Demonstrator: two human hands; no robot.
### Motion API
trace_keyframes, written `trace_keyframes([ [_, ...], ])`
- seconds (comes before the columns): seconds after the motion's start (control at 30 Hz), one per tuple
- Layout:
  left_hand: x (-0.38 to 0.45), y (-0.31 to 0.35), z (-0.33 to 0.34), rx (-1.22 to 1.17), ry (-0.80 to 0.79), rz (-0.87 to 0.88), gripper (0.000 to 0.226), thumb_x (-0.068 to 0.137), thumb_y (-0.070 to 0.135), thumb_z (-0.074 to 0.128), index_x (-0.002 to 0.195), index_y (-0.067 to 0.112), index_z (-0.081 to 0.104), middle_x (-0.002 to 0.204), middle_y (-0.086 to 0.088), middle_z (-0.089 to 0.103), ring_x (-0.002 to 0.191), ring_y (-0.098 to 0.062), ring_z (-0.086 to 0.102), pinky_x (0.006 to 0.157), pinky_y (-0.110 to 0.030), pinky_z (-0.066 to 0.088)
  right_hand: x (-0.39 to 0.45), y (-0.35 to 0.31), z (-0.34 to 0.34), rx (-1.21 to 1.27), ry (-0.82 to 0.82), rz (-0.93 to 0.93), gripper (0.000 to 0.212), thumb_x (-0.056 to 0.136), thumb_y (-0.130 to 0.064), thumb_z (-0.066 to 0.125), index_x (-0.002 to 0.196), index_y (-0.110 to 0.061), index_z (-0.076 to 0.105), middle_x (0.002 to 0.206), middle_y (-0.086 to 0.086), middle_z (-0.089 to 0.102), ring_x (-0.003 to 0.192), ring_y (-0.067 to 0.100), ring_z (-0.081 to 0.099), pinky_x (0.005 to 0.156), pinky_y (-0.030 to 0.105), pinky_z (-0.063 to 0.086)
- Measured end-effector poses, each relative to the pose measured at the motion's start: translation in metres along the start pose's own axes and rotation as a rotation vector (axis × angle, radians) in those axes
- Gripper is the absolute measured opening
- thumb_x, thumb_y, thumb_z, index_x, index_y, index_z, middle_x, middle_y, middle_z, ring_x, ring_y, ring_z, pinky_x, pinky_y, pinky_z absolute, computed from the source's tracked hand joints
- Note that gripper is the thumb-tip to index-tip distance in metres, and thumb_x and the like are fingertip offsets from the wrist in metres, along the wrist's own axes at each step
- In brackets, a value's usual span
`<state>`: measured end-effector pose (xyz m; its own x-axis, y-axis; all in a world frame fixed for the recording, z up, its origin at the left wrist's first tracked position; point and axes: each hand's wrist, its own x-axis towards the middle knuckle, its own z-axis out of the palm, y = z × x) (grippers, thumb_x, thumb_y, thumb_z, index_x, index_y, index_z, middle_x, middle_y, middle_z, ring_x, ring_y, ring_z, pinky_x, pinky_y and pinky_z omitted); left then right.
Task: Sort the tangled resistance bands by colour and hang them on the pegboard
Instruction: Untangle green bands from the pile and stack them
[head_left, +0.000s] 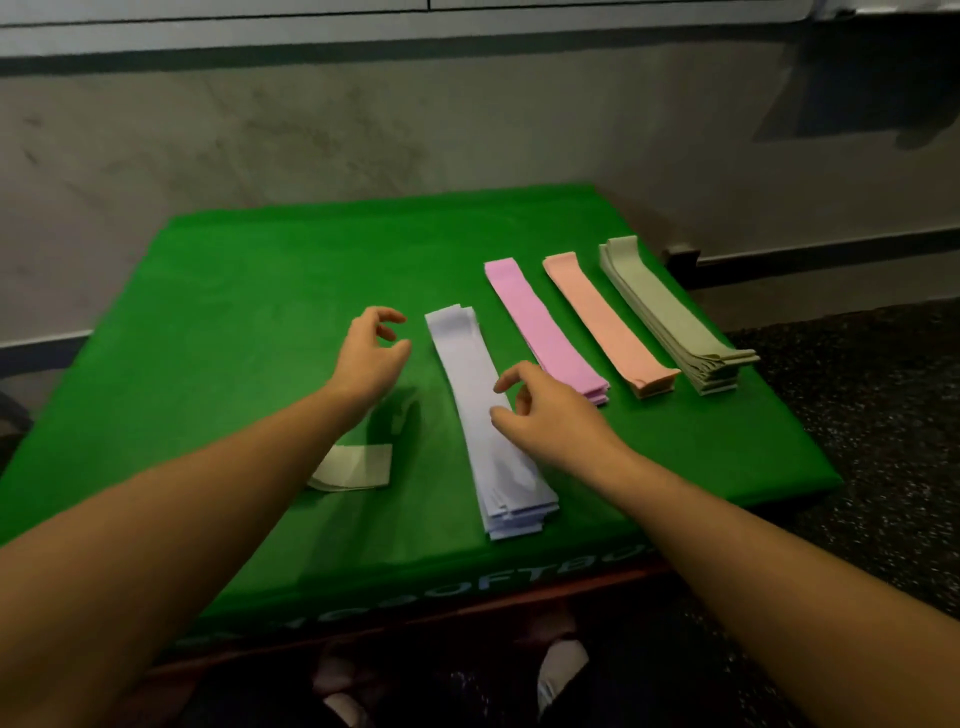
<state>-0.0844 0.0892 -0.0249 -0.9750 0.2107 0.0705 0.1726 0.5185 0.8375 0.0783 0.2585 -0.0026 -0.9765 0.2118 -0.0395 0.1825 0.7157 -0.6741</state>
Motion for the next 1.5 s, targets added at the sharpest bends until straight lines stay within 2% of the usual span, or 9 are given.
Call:
trace_keyframes([
  [0.2,-0.047,-0.036,-0.072,0.275,-0.182,0.187,0.017,0.093,0.016,0.064,0.107,0.025,0.059,0.112,-0.001,0.063,0.102,-0.018,0.059,0.089,-0.035,0.05,-0.004,-0.047,0.031,-0.017,-0.05,-0.206,0.022,0.092,-0.026,0.059,0.114,-0.028,0.064,0.093,-0.008,0.065,0.067,0.0,0.05,0.07,0.03,0.045],
  [0.4,-0.08,-0.076,-0.113,0.464,-0.313,0.154,0.043,0.09,0.029,0.068,0.13,0.021,0.057,0.132,0.001,0.058,0.122,-0.017,0.053,0.106,-0.035,0.042,0.007,-0.079,0.078,-0.115,-0.201,-0.241,0.028,0.092,-0.024,0.059,0.119,-0.022,0.068,0.116,-0.003,0.068,0.095,0.012,0.061,0.091,0.031,0.051],
  [0.63,-0.094,-0.1,-0.12,0.595,-0.296,0.27,0.047,0.088,0.032,0.069,0.133,0.027,0.055,0.129,0.0,0.059,0.121,-0.022,0.052,0.104,-0.036,0.039,0.023,-0.085,0.116,-0.343,-0.224,-0.082,0.05,0.09,-0.037,0.063,0.137,-0.021,0.056,0.134,0.008,0.056,0.124,0.027,0.05,0.105,0.036,0.041],
  [0.77,-0.096,-0.099,-0.125,0.537,-0.278,0.278,0.053,0.086,0.033,0.072,0.135,0.03,0.052,0.128,0.003,0.057,0.121,-0.018,0.05,0.107,-0.036,0.038,0.023,-0.083,0.119,-0.357,-0.194,-0.011,0.024,0.085,-0.036,0.069,0.107,-0.028,0.064,0.119,0.005,0.054,0.117,0.024,0.046,0.099,0.036,0.04],
  [1.0,-0.103,-0.08,-0.133,0.452,-0.191,0.357,0.047,0.086,0.023,0.073,0.131,0.027,0.057,0.113,0.01,0.054,0.107,-0.009,0.049,0.098,-0.028,0.043,0.011,-0.095,0.1,-0.068,-0.234,0.0,0.022,0.087,-0.014,0.066,0.102,-0.024,0.055,0.09,-0.005,0.059,0.083,0.016,0.059,0.059,0.023,0.042],
  [1.07,-0.106,-0.073,-0.136,0.442,-0.18,0.385,0.045,0.086,0.024,0.074,0.128,0.024,0.059,0.109,0.009,0.054,0.103,-0.01,0.05,0.096,-0.031,0.045,0.004,-0.1,0.089,-0.054,-0.215,-0.039,0.033,0.085,-0.016,0.067,0.117,-0.024,0.06,0.093,-0.005,0.061,0.084,0.014,0.059,0.063,0.023,0.043],
  [1.2,-0.115,-0.054,-0.141,0.417,-0.151,0.448,0.033,0.085,0.029,0.075,0.115,0.019,0.064,0.101,0.001,0.059,0.093,-0.015,0.055,0.084,-0.031,0.045,-0.007,-0.107,0.061,0.136,-0.106,-0.087,0.01,0.08,-0.016,0.07,0.086,-0.024,0.071,0.08,-0.006,0.067,0.078,0.013,0.061,0.072,0.028,0.05],
  [1.33,-0.128,-0.015,-0.151,0.186,-0.186,0.39,0.024,0.084,0.026,0.077,0.085,0.028,0.053,0.077,0.009,0.055,0.063,0.0,0.047,0.061,-0.026,0.041,-0.024,-0.125,0.029,0.524,-0.042,-0.129,0.024,0.083,0.002,0.059,0.089,-0.02,0.066,0.086,0.004,0.068,0.08,0.017,0.06,0.076,0.04,0.056],
  [1.5,-0.145,0.046,-0.157,-0.166,-0.373,0.278,0.029,0.084,0.024,0.074,0.104,0.015,0.055,0.086,-0.011,0.073,0.074,-0.011,0.065,0.065,-0.027,0.053,-0.043,-0.151,-0.013,0.711,0.013,-0.256,0.033,0.091,0.006,0.058,0.111,-0.019,0.052,0.099,0.01,0.071,0.079,0.012,0.062,0.066,0.024,0.049],
])
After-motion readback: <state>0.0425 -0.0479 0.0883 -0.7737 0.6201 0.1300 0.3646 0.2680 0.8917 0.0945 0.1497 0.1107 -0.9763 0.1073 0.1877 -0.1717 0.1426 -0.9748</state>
